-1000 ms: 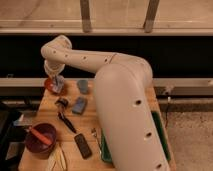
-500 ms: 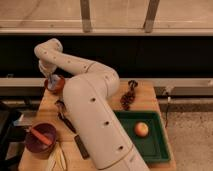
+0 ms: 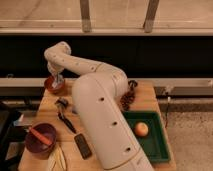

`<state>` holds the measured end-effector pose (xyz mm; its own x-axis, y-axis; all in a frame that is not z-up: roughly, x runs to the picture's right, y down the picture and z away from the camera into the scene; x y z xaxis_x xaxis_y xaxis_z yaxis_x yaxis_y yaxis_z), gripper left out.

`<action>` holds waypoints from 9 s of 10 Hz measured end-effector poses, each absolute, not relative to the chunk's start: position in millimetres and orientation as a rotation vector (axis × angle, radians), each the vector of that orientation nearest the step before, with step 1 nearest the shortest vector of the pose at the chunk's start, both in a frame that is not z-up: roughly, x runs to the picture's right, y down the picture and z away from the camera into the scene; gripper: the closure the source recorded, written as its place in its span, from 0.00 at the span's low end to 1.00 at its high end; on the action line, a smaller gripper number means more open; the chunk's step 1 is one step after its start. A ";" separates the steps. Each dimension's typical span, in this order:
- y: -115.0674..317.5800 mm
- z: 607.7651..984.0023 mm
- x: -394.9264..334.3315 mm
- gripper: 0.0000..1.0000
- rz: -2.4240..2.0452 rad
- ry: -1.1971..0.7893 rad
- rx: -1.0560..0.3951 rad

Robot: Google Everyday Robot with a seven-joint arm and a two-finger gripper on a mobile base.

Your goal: Wipe red bowl with towel

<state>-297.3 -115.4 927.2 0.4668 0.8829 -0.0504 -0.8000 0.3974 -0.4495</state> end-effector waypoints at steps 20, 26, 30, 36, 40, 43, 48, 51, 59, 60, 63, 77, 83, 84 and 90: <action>-94.7 971.4 -341.2 1.00 1.096 -0.263 -0.566; -81.9 956.6 -290.4 1.00 1.096 -0.192 -0.557; -104.4 978.4 -308.7 1.00 1.117 -0.224 -0.524; -97.2 969.7 -341.2 1.00 1.074 -0.280 -0.565; -82.6 956.3 -296.1 1.00 1.056 -0.184 -0.570; -98.3 970.9 -286.0 1.00 1.048 -0.153 -0.534; -106.1 977.0 -289.5 1.00 1.044 -0.159 -0.527; -110.5 971.0 -334.6 1.00 1.031 -0.267 -0.588; -96.6 955.0 -374.4 1.00 0.977 -0.329 -0.662; -88.3 949.0 -370.3 1.00 0.973 -0.316 -0.668; -77.4 950.1 -335.1 1.00 0.985 -0.248 -0.671; -80.8 948.3 -368.0 1.00 0.938 -0.281 -0.693; -66.8 936.9 -372.6 1.00 0.924 -0.247 -0.697; -64.5 939.4 -368.3 1.00 0.931 -0.225 -0.694; -84.3 959.4 -351.1 1.00 0.942 -0.137 -0.633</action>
<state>-351.1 -84.3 959.4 0.5944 0.7886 -0.1579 -0.7108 0.4233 -0.5618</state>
